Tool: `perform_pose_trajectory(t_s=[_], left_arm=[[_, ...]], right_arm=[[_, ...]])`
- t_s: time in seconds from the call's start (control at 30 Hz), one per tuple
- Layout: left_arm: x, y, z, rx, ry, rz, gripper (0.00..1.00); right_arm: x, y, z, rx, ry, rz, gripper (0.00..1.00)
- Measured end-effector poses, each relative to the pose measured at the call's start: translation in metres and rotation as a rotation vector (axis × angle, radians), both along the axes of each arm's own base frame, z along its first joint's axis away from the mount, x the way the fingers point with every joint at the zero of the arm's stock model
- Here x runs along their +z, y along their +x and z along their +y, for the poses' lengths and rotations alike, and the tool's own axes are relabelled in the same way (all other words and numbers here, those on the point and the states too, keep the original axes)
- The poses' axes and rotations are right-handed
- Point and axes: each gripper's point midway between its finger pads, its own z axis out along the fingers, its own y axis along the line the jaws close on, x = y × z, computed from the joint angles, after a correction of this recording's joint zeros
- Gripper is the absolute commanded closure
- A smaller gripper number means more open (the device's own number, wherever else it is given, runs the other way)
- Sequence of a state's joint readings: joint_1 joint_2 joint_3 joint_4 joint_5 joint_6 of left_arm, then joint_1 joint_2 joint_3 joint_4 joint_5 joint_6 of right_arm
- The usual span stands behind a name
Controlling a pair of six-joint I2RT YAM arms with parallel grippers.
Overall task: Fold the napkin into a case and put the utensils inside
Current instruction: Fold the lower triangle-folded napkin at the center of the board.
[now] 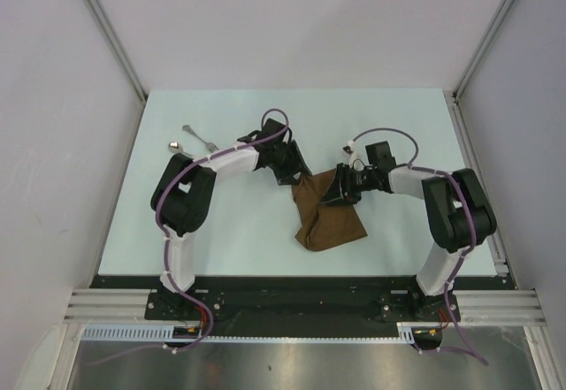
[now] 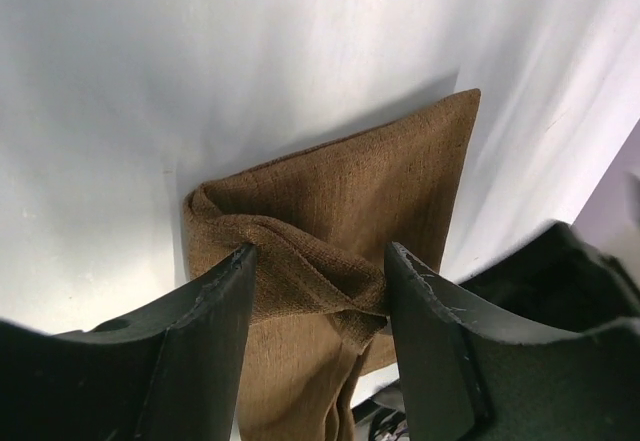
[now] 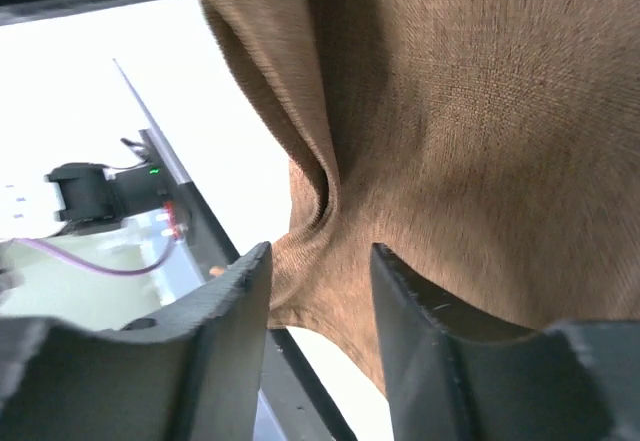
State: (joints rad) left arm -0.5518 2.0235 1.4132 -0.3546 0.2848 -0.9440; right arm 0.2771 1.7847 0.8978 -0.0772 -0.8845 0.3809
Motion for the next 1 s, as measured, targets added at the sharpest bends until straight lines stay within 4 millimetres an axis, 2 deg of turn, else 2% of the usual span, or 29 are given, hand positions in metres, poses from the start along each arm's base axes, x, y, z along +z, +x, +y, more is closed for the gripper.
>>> perform_pose_trajectory(t_s=[0.2, 0.27, 0.33, 0.53, 0.7, 0.83, 1.0], left_arm=[[-0.001, 0.004, -0.003, -0.001, -0.003, -0.004, 0.41], [-0.001, 0.005, -0.004, -0.001, -0.003, -0.003, 0.41], [-0.002, 0.006, -0.005, -0.003, -0.005, -0.002, 0.41], [-0.005, 0.006, -0.006, -0.005, -0.004, 0.004, 0.41], [-0.005, 0.006, -0.006, -0.005, -0.004, 0.005, 0.41], [-0.007, 0.005, -0.006, -0.006, -0.002, 0.007, 0.41], [-0.013, 0.005, -0.005, -0.005, 0.004, 0.018, 0.41]], right_arm=[[0.043, 0.007, -0.012, -0.001, -0.114, -0.154, 0.45], [0.054, 0.001, -0.007, 0.027, -0.122, -0.185, 0.44], [0.058, -0.013, 0.007, 0.08, -0.124, -0.193, 0.43], [0.055, -0.053, 0.051, 0.22, -0.127, -0.188, 0.48], [0.05, -0.056, 0.083, 0.287, -0.153, -0.196, 0.52], [0.041, -0.067, 0.096, 0.339, -0.166, -0.182, 0.53], [0.022, -0.089, 0.097, 0.42, -0.211, -0.137, 0.59]])
